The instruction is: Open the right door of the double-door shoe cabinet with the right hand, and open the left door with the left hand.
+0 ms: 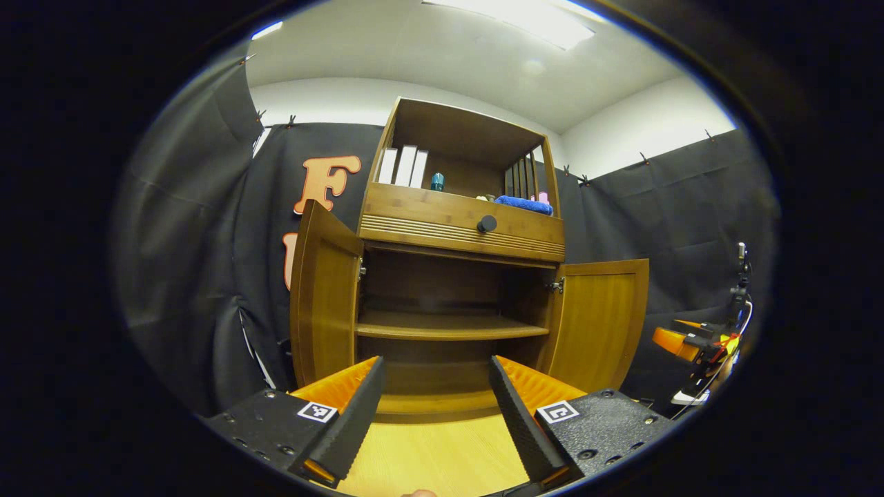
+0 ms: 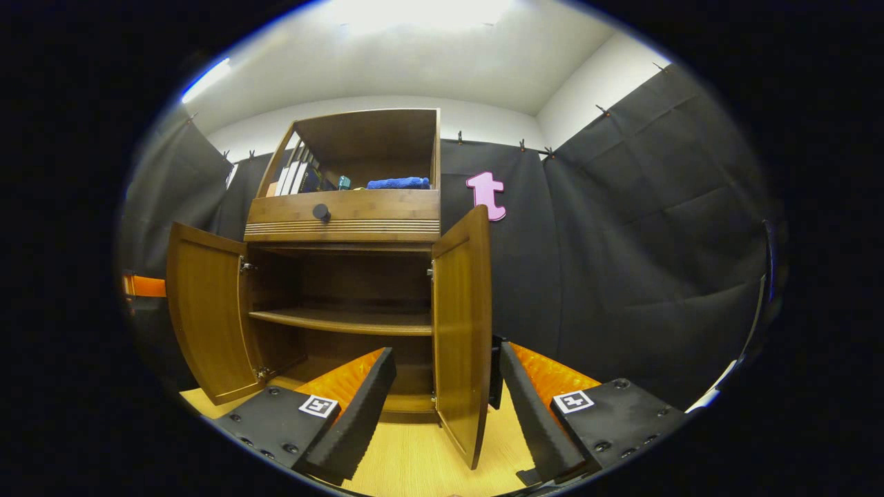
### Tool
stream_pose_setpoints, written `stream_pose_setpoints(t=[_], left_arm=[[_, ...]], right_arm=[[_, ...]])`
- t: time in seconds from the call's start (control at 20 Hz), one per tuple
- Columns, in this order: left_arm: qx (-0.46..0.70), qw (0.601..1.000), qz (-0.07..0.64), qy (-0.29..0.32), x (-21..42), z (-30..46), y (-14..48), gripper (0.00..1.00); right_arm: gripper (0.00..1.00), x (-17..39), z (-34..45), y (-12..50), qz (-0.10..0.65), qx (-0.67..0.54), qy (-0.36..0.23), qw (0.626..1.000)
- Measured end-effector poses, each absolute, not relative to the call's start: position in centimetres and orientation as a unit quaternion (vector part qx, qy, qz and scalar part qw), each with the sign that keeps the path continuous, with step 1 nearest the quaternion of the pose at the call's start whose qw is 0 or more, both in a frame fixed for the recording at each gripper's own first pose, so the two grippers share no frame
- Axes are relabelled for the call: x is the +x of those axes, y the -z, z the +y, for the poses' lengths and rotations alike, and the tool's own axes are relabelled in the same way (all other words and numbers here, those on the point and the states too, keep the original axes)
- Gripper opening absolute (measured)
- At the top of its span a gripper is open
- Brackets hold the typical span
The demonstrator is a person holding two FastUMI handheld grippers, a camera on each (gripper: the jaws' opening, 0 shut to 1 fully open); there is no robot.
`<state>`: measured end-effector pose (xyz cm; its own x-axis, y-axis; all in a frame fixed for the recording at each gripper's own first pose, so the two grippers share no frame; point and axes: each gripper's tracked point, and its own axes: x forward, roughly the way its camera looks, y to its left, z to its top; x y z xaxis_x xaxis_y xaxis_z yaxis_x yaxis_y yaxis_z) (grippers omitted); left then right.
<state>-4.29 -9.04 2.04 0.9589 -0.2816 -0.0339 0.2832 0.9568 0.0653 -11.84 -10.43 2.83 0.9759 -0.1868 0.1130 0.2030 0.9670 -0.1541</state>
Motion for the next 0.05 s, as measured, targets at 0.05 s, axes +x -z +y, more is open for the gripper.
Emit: stream_pose_setpoints(t=[0.05], left_arm=[[0.033,0.99,0.011,0.139,-4.21,-9.07,-2.06,0.86]], right_arm=[[0.98,-11.94,-10.92,-2.79,-0.049,-0.079,0.101,0.991]])
